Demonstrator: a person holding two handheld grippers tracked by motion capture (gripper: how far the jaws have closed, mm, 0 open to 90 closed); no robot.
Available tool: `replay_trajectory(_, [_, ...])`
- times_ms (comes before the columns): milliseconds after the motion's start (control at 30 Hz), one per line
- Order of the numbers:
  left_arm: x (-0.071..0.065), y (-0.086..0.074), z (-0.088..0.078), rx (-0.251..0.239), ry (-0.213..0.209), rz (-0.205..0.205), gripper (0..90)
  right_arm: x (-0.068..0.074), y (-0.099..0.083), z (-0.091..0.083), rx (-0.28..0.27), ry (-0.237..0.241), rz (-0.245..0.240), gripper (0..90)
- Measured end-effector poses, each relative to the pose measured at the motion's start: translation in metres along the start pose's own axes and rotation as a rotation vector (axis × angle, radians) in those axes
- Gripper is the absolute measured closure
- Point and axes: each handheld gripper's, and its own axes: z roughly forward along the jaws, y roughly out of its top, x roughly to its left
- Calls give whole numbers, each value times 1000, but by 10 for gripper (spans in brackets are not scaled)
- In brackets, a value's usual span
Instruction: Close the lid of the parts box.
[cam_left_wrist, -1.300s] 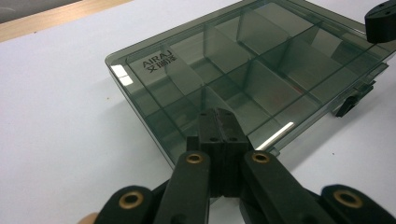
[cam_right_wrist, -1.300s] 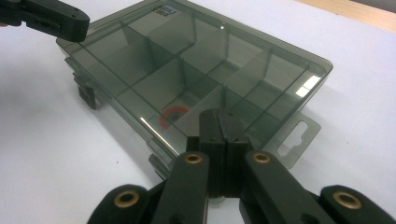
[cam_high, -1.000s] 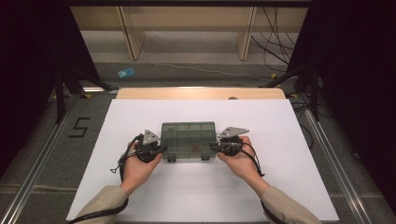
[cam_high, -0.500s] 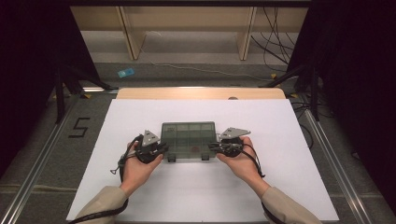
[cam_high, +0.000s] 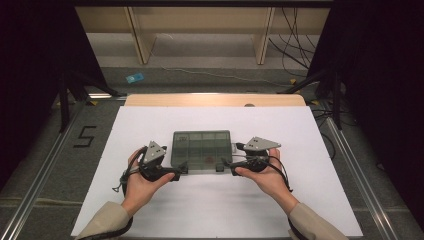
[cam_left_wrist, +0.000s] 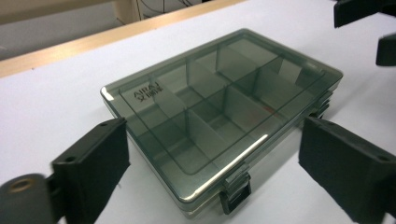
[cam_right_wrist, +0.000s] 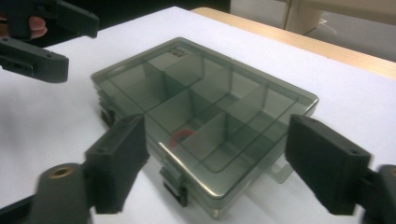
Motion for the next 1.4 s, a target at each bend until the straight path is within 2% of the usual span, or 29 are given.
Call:
replay_trajectory(33, [1, 0, -2, -8, -1, -5, 49, 1, 0, 0, -10, 17, 2, 172])
replay_trajectory(167, [1, -1, -7, -17, -3, -4, 1, 4, 1, -6, -12, 8, -18, 160])
replay_trajectory(200, [2, -1, -8, -21, -10, -2, 0, 5, 1, -8, -24, 19, -12, 159])
replay_trajectory(233, [1, -1, -10, -21, -5, -5, 0, 5, 2, -10, -18, 7, -14, 159])
replay_trajectory(300, [2, -2, -13, -29, -13, -2, 0, 5, 1, -12, -42, 1, -12, 159])
replay_trajectory(400, [1, -3, -18, -40, -10, -7, 0, 6, 1, -16, -57, 14, -4, 159])
replay_trajectory(433, [1, -4, -20, -48, -13, -6, 0, 6, 1, -18, -50, -3, -9, 159])
replay_trajectory(500, [0, -5, -24, -48, -13, -5, 0, 6, 1, -22, -45, 3, -11, 159])
replay_trajectory(700, [-4, -7, -33, -71, -28, -5, 0, 6, -1, -32, -81, -6, -12, 160])
replay_trajectory(733, [-5, -7, -35, -69, -28, -7, 0, 7, -1, -36, -56, -17, -17, 159])
replay_trajectory(767, [-5, -7, -37, -67, -28, 7, 0, 7, -2, -35, -86, 2, -4, 159])
replay_trajectory(800, [-15, -9, -38, -63, -60, -120, 0, 8, -3, -37, -88, -13, -10, 159])
replay_trajectory(833, [-11, -8, -40, -66, -59, -52, 0, 8, -3, -39, -80, -12, -10, 159])
replay_trajectory(867, [-15, -10, -41, -67, -66, -108, 0, 8, -4, -42, -71, -6, -10, 159])
replay_trajectory(900, [-11, -9, -42, -69, -60, -49, 0, 9, -4, -43, -72, -6, -16, 159])
replay_trajectory(933, [-18, -11, -43, -70, -67, -138, 0, 9, -5, -46, -77, -12, -25, 160])
replay_trajectory(967, [-17, -11, -45, -73, -70, -111, 0, 10, -6, -47, -79, -12, -20, 159])
replay_trajectory(1000, [-19, -12, -46, -70, -71, -144, 0, 10, -7, -48, -101, -4, -25, 159])
replay_trajectory(1033, [-18, -12, -47, -71, -76, -124, 0, 10, -7, -50, -93, -13, -31, 159])
replay_trajectory(1067, [-22, -13, -47, -87, -74, -169, 0, 11, -8, -53, -88, -10, -25, 160])
replay_trajectory(1100, [-16, -12, -48, -91, -76, -77, 0, 11, -9, -55, -82, -8, -23, 160])
replay_trajectory(1133, [-24, -13, -50, -89, -83, -189, 0, 11, -10, -58, -89, -12, -32, 160])
replay_trajectory(1200, [-24, -14, -52, -93, -84, -174, 0, 11, -12, -61, -97, -10, -23, 161])
replay_trajectory(1233, [-25, -14, -53, -94, -85, -186, 0, 11, -12, -64, -96, -14, -24, 161])
replay_trajectory(1267, [-12, -12, -52, -109, -59, -8, 0, 11, -14, -65, -113, -8, -25, 161])
replay_trajectory(1300, [-28, -15, -54, -93, -89, -213, 0, 12, -14, -68, -102, -12, -27, 161])
replay_trajectory(1333, [-27, -15, -54, -95, -91, -186, 0, 12, -15, -71, -92, -16, -24, 161])
replay_trajectory(1400, [-30, -15, -55, -99, -105, -197, 0, 13, -17, -75, -109, -25, -32, 161])
